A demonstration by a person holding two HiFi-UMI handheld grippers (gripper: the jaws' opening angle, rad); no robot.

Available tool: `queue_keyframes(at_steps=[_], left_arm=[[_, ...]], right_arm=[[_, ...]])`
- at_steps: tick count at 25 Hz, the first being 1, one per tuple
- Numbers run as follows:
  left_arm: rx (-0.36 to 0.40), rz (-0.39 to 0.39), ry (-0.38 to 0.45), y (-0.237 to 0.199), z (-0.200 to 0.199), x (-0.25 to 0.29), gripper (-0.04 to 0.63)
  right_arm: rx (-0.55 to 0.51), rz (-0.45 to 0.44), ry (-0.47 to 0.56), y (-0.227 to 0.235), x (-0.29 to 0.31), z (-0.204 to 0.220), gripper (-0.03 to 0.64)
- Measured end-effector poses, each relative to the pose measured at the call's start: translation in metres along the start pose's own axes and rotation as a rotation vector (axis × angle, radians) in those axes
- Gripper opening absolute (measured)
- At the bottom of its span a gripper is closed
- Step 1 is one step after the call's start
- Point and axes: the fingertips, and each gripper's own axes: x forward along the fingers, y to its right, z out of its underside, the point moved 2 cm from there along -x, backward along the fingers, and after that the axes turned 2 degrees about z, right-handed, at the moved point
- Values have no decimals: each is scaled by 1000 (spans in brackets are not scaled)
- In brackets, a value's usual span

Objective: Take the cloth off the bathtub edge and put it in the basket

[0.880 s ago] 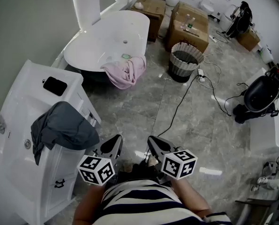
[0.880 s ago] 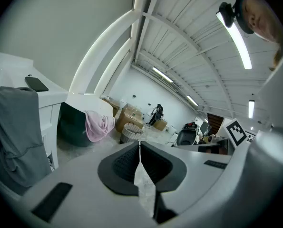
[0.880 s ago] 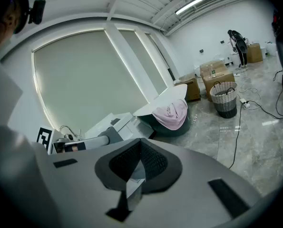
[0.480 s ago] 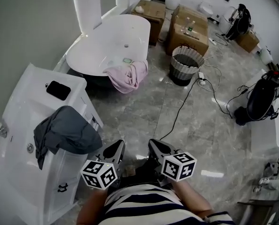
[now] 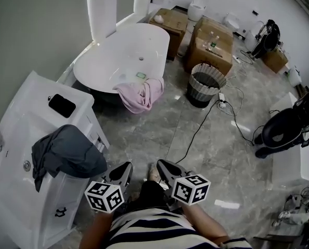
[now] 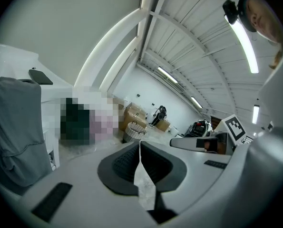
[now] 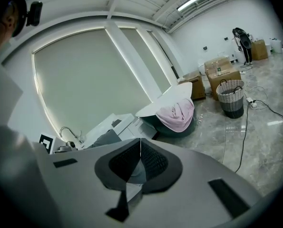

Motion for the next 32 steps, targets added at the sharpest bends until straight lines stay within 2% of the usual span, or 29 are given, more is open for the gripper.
queue_keyframes(at_steps=[4,8,13,18,25,32], left_arm=[[-12,-28,-2,-11,-7,22,23],[49,-70,-12,-22,-21,53,23],[44,-88,5,-36,-47,101,23],[44,-145,13,-46,-67,135,23],[16,-230,-24,-66,-75,179,24],[9,-256,-71,-73,-82,202,23]], right_arm=[[-3,-16,-16,12,22,-15,28],[-16,-43,-27,30,48,-38,28],[-21,-64,-56,62,77,-72,28],[-58,-90,-114,89,106,-95,28],[-112,-148,-197,123,147,-111,29],[-112,-169,-259,145,177,-115,29]])
